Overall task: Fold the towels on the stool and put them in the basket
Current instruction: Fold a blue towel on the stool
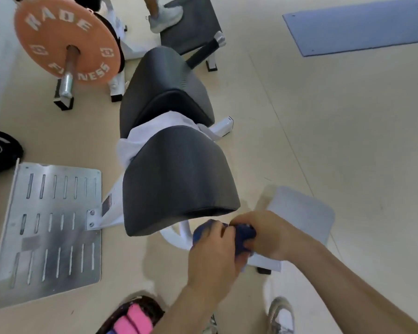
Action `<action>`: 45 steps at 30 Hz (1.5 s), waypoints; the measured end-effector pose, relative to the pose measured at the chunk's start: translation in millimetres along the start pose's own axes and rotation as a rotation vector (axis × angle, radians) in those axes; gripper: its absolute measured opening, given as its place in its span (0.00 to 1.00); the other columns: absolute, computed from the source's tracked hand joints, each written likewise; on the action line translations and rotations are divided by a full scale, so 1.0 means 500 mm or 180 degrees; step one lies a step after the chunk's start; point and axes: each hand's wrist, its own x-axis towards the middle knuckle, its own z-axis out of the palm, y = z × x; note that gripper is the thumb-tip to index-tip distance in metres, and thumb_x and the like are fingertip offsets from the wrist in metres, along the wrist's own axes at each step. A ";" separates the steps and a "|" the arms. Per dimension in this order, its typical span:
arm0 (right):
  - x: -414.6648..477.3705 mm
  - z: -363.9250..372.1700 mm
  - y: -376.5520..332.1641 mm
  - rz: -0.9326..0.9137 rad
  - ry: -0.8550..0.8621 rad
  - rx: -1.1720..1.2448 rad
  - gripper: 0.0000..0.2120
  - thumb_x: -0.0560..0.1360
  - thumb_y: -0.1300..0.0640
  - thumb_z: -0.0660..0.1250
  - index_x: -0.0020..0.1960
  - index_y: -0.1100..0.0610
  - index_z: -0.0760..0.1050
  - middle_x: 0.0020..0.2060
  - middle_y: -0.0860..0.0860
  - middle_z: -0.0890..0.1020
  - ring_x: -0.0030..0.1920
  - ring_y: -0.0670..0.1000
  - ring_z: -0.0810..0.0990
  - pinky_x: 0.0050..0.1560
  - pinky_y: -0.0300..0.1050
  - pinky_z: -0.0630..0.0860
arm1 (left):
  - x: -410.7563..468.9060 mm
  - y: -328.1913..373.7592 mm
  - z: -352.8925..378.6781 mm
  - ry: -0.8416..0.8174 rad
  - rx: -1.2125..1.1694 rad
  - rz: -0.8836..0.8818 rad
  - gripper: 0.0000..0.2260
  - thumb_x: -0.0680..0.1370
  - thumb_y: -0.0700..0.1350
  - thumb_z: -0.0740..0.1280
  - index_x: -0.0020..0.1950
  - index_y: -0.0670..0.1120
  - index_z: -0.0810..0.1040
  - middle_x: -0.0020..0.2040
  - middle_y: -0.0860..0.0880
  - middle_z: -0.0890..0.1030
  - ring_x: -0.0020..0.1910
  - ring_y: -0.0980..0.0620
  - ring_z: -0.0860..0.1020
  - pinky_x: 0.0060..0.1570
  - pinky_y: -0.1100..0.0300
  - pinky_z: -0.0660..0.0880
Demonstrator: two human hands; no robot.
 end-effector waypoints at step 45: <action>-0.592 0.075 -0.530 -0.2355 -0.0056 0.0590 0.10 0.78 0.57 0.62 0.45 0.54 0.82 0.39 0.51 0.84 0.41 0.47 0.80 0.47 0.45 0.77 | -0.752 0.094 -0.479 0.2280 -0.3399 -0.1320 0.08 0.78 0.39 0.65 0.54 0.50 0.77 0.47 0.49 0.83 0.46 0.54 0.81 0.46 0.59 0.77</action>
